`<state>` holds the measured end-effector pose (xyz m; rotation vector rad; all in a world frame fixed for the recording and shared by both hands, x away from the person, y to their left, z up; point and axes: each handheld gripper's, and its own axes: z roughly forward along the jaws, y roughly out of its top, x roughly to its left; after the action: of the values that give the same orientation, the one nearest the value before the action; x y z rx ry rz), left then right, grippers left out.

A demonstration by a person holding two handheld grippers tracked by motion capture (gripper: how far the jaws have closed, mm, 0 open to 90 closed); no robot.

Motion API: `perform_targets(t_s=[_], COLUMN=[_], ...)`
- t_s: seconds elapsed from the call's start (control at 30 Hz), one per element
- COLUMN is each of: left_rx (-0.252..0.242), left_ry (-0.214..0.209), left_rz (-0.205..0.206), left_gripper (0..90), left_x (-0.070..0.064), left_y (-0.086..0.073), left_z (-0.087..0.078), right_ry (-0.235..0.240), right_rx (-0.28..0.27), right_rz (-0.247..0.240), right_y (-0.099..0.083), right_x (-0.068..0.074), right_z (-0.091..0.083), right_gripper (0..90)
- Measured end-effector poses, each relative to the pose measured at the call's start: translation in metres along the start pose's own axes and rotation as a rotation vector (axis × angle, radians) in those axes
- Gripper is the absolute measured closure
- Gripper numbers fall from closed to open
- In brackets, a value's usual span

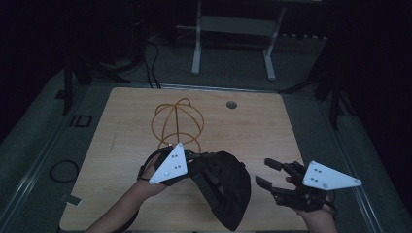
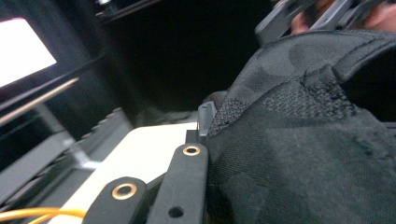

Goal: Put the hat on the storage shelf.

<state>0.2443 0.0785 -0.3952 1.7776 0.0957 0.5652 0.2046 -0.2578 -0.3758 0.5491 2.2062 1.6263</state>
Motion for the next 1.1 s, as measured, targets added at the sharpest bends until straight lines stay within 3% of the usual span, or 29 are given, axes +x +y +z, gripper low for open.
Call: perform_targets(t_s=[0.1,0.2,0.33,0.6,0.7,0.9,0.97,1.1], left_rx=[-0.012,-0.025,-0.040,-0.054,-0.062,-0.057,-0.040,-0.033], left_ry=[-0.017,-0.040,-0.054,-0.078,-0.072,-0.065,-0.048,-0.051], left_rz=[-0.026,-0.032,-0.030,-0.044,-0.057,-0.074,-0.058,-0.071], left_gripper=[89.4,89.4,89.4,89.4,89.3,89.3,89.2,89.1], left_x=[0.000,-0.002,-0.003,-0.001,0.001,0.003,0.002,0.004], left_y=[-0.002,-0.002,0.000,0.001,0.000,-0.001,0.000,0.001], left_z=[0.001,0.002,0.003,0.005,0.005,0.003,0.003,0.002], right_ry=[0.064,0.073,0.063,0.097,0.114,0.109,0.095,0.076], right_rx=[0.009,0.032,0.031,0.024,0.025,0.030,0.024,-0.004], right_rz=[-0.001,-0.052,-0.087,-0.114,-0.089,-0.080,-0.083,-0.073], right_y=[0.002,0.004,0.005,0.010,0.010,0.008,0.008,0.012], right_x=[0.007,0.013,0.013,0.010,0.009,0.012,0.013,0.017], right_z=[0.013,0.023,0.029,0.038,0.042,0.043,0.043,0.039], right_gripper=[40.9,41.1,42.6,47.4,55.1,86.6,88.0,88.5])
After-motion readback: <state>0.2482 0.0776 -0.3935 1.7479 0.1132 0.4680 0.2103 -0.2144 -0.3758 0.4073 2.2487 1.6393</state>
